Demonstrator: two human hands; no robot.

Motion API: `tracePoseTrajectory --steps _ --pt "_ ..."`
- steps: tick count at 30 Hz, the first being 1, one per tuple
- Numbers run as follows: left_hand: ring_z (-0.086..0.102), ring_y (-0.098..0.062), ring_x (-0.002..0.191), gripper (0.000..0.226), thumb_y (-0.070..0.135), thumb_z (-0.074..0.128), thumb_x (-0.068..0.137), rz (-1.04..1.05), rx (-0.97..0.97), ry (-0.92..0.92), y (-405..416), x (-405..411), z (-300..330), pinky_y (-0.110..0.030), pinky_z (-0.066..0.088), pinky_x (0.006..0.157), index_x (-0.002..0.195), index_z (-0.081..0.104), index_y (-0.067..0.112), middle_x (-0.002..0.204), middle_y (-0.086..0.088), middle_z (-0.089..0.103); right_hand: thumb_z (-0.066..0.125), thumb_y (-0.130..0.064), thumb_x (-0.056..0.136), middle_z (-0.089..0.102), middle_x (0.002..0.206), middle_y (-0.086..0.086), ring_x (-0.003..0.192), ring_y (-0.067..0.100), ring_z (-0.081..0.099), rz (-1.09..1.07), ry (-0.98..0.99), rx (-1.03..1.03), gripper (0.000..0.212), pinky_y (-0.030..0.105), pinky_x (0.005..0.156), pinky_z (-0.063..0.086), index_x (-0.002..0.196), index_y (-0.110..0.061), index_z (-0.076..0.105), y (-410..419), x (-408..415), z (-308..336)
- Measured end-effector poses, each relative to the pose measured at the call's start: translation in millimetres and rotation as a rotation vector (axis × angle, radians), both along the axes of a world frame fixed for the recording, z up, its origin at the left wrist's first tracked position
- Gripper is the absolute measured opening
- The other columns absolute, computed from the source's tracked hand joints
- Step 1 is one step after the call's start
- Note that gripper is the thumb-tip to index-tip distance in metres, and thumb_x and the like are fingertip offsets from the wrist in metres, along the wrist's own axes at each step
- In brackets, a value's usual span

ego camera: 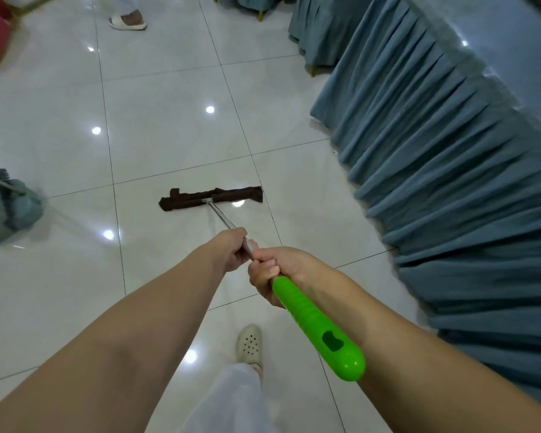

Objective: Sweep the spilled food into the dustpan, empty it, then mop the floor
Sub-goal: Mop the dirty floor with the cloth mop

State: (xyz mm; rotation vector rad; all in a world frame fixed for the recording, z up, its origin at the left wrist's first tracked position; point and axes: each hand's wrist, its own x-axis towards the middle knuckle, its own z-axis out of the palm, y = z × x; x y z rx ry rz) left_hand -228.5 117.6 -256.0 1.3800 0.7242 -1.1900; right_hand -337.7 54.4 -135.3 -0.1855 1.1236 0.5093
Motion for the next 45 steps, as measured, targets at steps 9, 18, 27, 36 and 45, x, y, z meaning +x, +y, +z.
tracePoseTrajectory --steps 9,18,27,36,45 --pt "0.050 -0.014 0.055 0.019 0.010 0.044 0.093 0.037 -0.021 0.017 41.2 -55.4 -3.2 -0.017 0.049 0.041 0.074 0.042 0.006 0.061 -0.006 0.042 0.054 -0.008 0.094 0.039 0.042 0.002 0.021 0.009 0.033 0.006 0.012 -0.018 0.028 0.010 0.023 0.025 0.069 -0.021 0.052 43.7 -52.2 2.1" --pt "0.046 -0.015 0.047 0.028 0.006 0.039 0.093 0.078 -0.088 0.001 125.4 -153.3 9.6 -0.015 0.046 0.039 0.066 0.036 0.009 0.037 -0.004 0.038 0.049 -0.006 0.097 0.033 0.063 -0.005 0.022 0.008 0.032 -0.035 -0.019 -0.025 0.023 0.010 0.023 0.025 0.099 -0.029 0.049 123.3 -143.4 7.9" --pt "0.050 -0.016 0.037 0.035 0.004 0.031 0.094 -0.090 -0.090 -0.064 187.1 -261.6 34.1 -0.019 0.042 0.036 0.060 0.038 0.004 0.031 -0.006 0.044 0.050 -0.011 0.098 0.041 0.061 0.003 0.021 0.008 0.033 0.049 -0.046 -0.096 0.024 0.012 0.022 0.027 0.074 -0.008 0.047 184.3 -248.9 23.7" --pt "0.051 -0.018 0.060 0.029 0.012 0.034 0.099 -0.197 -0.139 0.007 182.5 -354.1 28.6 -0.014 0.038 0.028 0.073 0.044 0.004 0.067 -0.011 0.048 0.050 -0.007 0.097 0.047 0.049 0.010 0.026 0.009 0.038 -0.031 -0.041 -0.203 0.019 0.013 0.026 0.034 0.079 -0.008 0.056 197.3 -351.8 44.7" --pt "0.051 -0.017 0.053 0.035 0.020 0.036 0.103 -0.264 -0.244 0.041 170.2 -412.7 53.4 -0.012 0.034 0.024 0.133 0.042 0.004 0.070 -0.011 0.047 0.053 -0.009 0.096 0.049 0.051 0.008 0.026 0.009 0.040 -0.035 0.062 -0.325 0.022 0.012 0.028 0.036 0.074 -0.010 0.055 199.7 -402.0 69.4"
